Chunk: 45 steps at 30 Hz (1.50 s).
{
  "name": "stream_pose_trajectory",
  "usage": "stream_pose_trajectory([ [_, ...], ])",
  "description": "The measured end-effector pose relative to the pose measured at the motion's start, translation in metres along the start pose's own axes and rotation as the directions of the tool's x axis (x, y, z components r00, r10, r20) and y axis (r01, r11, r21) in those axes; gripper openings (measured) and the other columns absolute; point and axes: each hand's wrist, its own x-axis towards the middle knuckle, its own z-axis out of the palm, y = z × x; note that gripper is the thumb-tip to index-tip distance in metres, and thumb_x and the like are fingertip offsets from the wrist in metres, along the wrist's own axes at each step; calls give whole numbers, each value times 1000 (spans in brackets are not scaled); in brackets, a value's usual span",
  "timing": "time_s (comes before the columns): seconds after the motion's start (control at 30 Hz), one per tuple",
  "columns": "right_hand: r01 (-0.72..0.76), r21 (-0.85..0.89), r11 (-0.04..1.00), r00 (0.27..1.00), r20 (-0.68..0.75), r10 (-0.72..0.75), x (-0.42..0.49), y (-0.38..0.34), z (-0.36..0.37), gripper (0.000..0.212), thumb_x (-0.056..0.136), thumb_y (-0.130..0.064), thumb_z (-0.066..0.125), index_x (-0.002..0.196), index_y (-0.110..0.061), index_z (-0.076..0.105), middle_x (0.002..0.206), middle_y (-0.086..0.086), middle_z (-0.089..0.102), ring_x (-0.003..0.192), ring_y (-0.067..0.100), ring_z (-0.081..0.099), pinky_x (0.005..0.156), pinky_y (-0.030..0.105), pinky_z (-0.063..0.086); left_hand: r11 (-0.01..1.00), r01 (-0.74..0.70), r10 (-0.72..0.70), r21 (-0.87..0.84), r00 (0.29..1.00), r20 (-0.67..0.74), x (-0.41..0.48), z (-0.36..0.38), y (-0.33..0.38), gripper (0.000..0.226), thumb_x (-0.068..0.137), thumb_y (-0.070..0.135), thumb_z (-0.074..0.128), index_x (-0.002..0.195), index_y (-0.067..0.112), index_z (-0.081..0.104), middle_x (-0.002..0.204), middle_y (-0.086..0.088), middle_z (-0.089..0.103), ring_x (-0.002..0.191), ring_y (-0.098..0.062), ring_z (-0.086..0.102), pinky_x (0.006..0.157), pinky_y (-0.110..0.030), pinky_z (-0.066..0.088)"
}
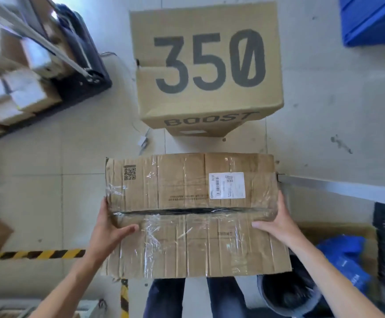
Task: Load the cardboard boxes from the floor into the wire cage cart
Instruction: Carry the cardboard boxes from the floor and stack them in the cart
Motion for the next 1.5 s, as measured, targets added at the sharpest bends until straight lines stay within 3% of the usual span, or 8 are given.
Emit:
stream_pose_trajectory([
  [0.13, 80, -34, 996, 997, 27, -79, -86, -66, -26, 147, 60, -40, 95, 153, -45, -19, 168, -3, 5, 152, 25, 18, 119, 54, 25, 1000, -25, 23, -14, 996, -88, -90, -55, 69, 113, 54, 35, 98, 140, 60, 29, 132, 20, 55, 121, 3, 55, 90, -12, 50],
  [0.27, 205, -143, 968, 979, 36, -202, -151, -138, -38, 148, 60, -44, 94, 155, -38, -19, 168, -2, 2, 152, 26, 15, 118, 50, 23, 999, -33, 26, -34, 982, -185, -164, -117, 117, 115, 54, 35, 94, 145, 52, 26, 138, 8, 53, 120, -12, 58, 104, -39, 49],
  [0.43, 414, -181, 892, 910, 98, -402, -227, -232, -37, 147, 61, -39, 95, 157, -34, -16, 167, 2, 15, 148, 27, 28, 118, 49, 30, 1000, 16, -17, -6, 904, -428, -270, -180, 152, 138, 46, 55, 94, 157, 32, 15, 147, -3, 50, 128, -21, 52, 112, -38, 37],
  [0.6, 590, -255, 766, 806, 236, -542, -305, -329, -11, 147, 61, -38, 95, 156, -38, -18, 169, -1, 4, 152, 28, 20, 119, 51, 23, 996, 64, -88, -60, 715, -694, -404, -216, 165, 148, 37, 78, 85, 156, 38, 7, 149, -1, 49, 132, -24, 51, 111, -39, 37],
  [0.87, 879, -186, 438, 464, 541, -702, -466, -431, 101, 140, 55, -49, 94, 154, -49, -5, 161, -4, 30, 137, 26, 44, 110, 51, 41, 979, -39, -177, -198, 302, -937, -624, -231, 123, 139, 45, 59, 90, 157, 36, 12, 137, 11, 49, 119, -9, 48, 100, -30, 36],
  [1.13, 973, -122, 196, 218, 766, -605, -619, -380, 250, 140, 59, -41, 95, 159, -40, -5, 163, 0, 27, 144, 26, 36, 115, 48, 33, 918, -52, -395, -393, -34, -918, -824, -142, 17, 134, 47, 58, 90, 154, 47, 10, 132, 11, 49, 112, -11, 47, 95, -32, 36],
  [1.27, 987, -118, 112, 158, 856, -493, -678, -307, 321, 143, 62, -39, 95, 158, -35, -10, 165, 2, 24, 145, 24, 33, 117, 46, 32, 837, -27, -547, -547, -78, -833, -907, -83, -61, 150, 30, 86, 77, 156, 42, 8, 150, -1, 46, 123, -19, 48, 105, -44, 38],
  [1.5, 983, -174, 54, 182, 928, -326, -746, -182, 426, 137, 67, -34, 93, 160, -26, -8, 164, 6, 26, 146, 24, 33, 117, 40, 30, 716, -18, -696, -697, -92, -712, -1009, -29, -173, 140, 43, 68, 89, 158, 41, 13, 158, -4, 38, 140, -32, 41, 110, -50, 33],
])
